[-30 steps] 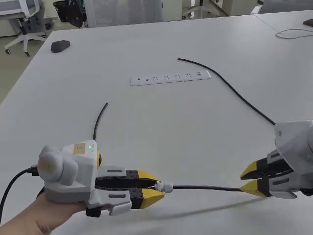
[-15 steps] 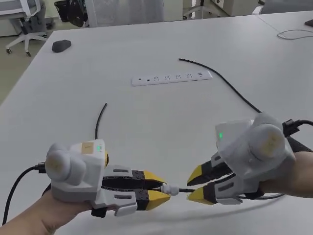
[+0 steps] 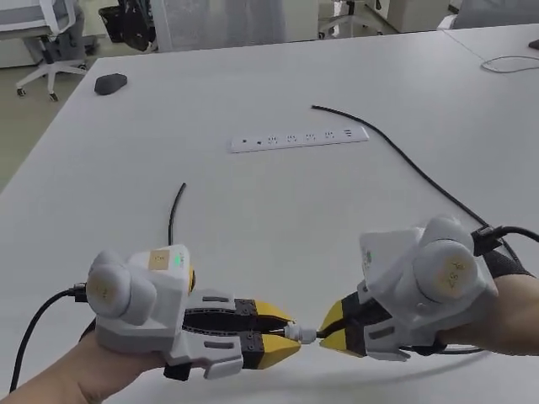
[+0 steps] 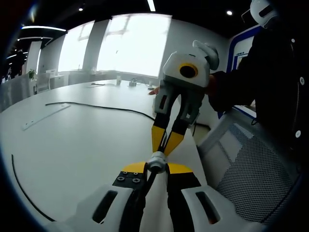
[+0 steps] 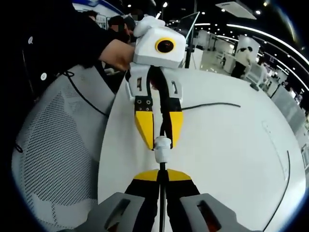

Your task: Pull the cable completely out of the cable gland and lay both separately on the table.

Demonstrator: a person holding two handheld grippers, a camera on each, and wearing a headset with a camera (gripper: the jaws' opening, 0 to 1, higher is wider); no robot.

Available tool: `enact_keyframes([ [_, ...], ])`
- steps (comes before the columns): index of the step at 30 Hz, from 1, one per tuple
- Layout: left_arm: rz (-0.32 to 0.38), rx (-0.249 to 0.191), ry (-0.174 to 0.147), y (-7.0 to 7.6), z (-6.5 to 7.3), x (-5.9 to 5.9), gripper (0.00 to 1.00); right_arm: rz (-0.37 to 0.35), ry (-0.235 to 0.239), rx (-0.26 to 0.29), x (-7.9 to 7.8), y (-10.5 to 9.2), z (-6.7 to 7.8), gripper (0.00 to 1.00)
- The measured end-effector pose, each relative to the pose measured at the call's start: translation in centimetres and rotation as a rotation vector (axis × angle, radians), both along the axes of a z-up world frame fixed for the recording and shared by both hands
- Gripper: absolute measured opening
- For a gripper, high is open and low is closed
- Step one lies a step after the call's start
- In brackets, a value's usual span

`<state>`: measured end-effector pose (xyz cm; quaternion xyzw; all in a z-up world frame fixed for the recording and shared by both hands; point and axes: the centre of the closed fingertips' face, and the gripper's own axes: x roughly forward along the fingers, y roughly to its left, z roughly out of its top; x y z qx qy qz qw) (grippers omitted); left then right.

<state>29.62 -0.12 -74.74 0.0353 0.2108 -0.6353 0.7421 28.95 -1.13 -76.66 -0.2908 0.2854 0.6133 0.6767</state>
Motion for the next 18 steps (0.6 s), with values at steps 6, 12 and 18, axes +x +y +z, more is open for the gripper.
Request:
enact_keyframes([
  [6,-0.001,-0.007,-0.001,-0.2,0.3,0.0,0.15,-0.008,-0.017,0.002,0.1,-0.7,0.2,0.0],
  [12,0.017,-0.014,-0.033,0.2,0.8,0.7,0.15,-0.054,-0.018,0.001,0.7,-2.7,0.5,0.0],
  [18,0.027,-0.014,-0.033,0.6,0.9,1.1,0.15,-0.102,-0.018,-0.013,1.1,-4.9,0.4,0.0],
])
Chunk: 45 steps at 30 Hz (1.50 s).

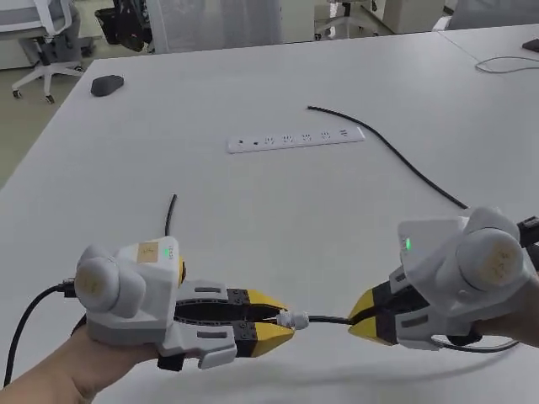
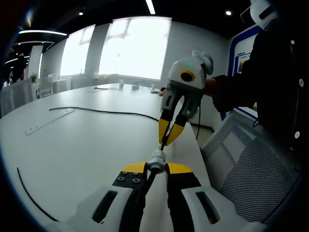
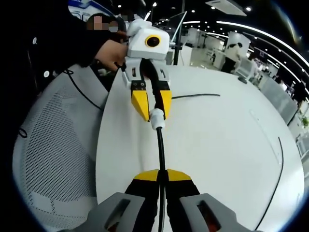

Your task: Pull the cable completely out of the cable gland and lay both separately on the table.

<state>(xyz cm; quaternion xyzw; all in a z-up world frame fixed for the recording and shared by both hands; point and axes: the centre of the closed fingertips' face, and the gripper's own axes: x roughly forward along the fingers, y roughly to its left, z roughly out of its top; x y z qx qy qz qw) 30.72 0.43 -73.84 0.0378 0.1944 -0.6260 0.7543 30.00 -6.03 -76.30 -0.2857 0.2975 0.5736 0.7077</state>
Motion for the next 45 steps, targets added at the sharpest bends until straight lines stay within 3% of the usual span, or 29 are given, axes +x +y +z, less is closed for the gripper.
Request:
enact_keyframes([
  [11,0.019,0.017,0.001,0.8,-0.3,0.5,0.15,-0.101,0.016,-0.069,0.8,-5.5,-1.5,0.0],
  [17,0.026,0.019,0.004,0.9,-0.6,0.8,0.15,-0.141,0.029,-0.101,1.0,-7.6,-2.5,0.0],
  [21,0.022,0.026,0.022,1.1,-1.0,0.8,0.15,-0.16,0.042,-0.135,1.0,-8.9,-3.3,0.0],
  [27,0.031,0.029,0.027,1.4,-1.2,0.8,0.15,-0.168,0.049,-0.211,0.8,-10.7,-5.0,0.0],
  [35,0.027,0.036,0.023,1.3,-1.3,0.9,0.15,-0.204,0.067,-0.201,1.1,-10.3,-4.4,0.04],
  [37,0.027,0.042,0.009,1.3,-1.0,1.0,0.15,-0.216,0.099,-0.136,1.1,-9.1,-3.5,0.1],
  [40,0.02,0.054,0.002,1.1,-1.0,0.9,0.15,-0.19,0.091,-0.048,1.2,-6.6,-1.6,0.12],
  [45,0.002,0.06,0.004,0.7,-1.1,0.5,0.15,-0.11,0.095,0.097,0.8,-0.4,2.0,0.14],
])
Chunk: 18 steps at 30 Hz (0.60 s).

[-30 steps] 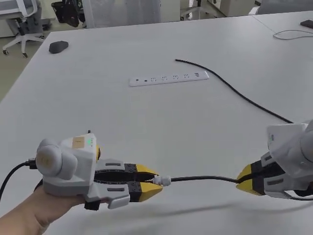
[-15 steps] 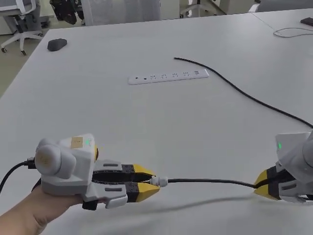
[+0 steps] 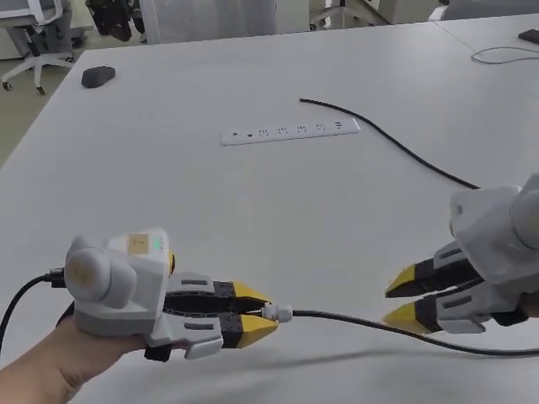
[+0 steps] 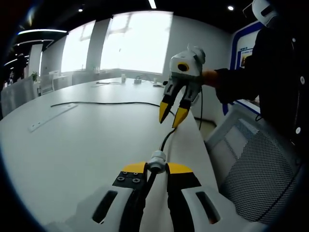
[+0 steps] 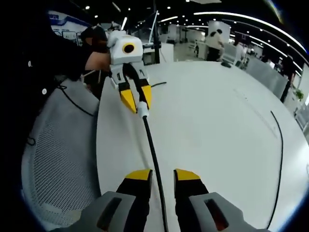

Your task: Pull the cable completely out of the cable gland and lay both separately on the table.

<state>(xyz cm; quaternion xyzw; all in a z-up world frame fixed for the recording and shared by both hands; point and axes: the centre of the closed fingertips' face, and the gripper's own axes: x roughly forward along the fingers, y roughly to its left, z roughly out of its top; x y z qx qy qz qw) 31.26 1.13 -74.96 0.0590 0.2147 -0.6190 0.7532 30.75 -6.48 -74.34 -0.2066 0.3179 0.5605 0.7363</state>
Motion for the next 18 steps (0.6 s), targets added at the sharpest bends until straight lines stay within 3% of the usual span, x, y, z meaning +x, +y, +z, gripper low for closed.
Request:
enact_keyframes([
  [4,-0.009,0.003,-0.003,-0.2,0.1,-0.2,0.15,0.056,0.003,0.027,-0.7,3.1,0.4,0.11],
  [9,-0.012,-0.005,-0.01,-0.5,0.8,-0.5,0.15,0.104,0.002,0.008,-0.7,5.4,-1.4,0.12],
  [12,-0.02,-0.01,-0.022,-0.7,1.3,-0.7,0.15,0.108,0.024,0.017,-0.8,6.0,-1.8,0.09],
  [15,-0.026,-0.006,-0.026,-0.7,1.2,-0.9,0.15,0.125,0.01,0.005,-1.1,6.3,-1.9,0.05],
  [16,-0.029,0.004,-0.029,-0.7,1.1,-0.9,0.15,0.144,-0.03,0.013,-0.9,6.6,-1.7,0.05],
  [18,-0.031,0.009,-0.024,-0.7,0.8,-1.0,0.15,0.134,-0.009,-0.001,-1.0,6.4,-1.9,0.02],
])
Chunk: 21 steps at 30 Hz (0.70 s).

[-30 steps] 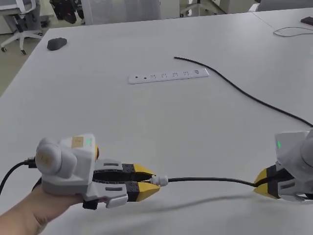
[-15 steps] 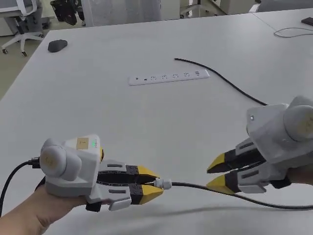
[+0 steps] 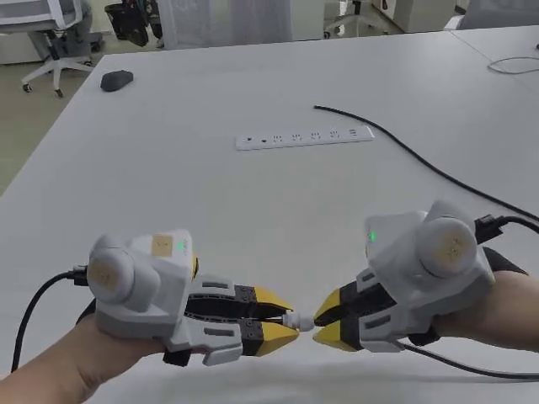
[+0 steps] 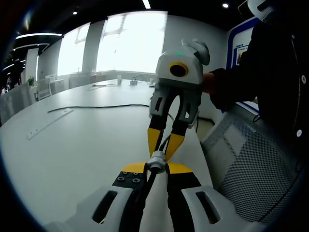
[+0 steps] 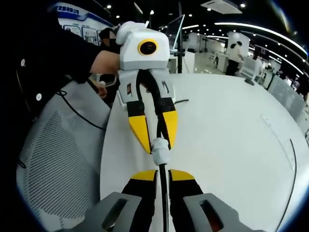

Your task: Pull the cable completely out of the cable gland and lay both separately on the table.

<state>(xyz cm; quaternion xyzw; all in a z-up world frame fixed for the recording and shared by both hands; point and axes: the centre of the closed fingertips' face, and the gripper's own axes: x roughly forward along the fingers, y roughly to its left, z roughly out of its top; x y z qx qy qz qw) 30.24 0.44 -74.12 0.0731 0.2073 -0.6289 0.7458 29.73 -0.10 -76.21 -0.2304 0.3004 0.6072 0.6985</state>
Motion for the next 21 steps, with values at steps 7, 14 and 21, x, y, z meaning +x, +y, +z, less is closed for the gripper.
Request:
enact_keyframes([
  [7,-0.004,-0.005,0.006,-0.3,-0.2,-0.1,0.15,0.01,-0.023,-0.009,-0.2,-0.6,-0.1,0.0],
  [14,0.001,-0.003,0.008,-0.1,-0.3,0.3,0.15,-0.029,-0.017,-0.033,0.1,-2.7,-0.6,0.0],
  [21,0.011,0.002,0.0,0.6,-0.5,0.5,0.15,-0.081,-0.005,-0.053,0.1,-5.6,-1.5,0.0],
])
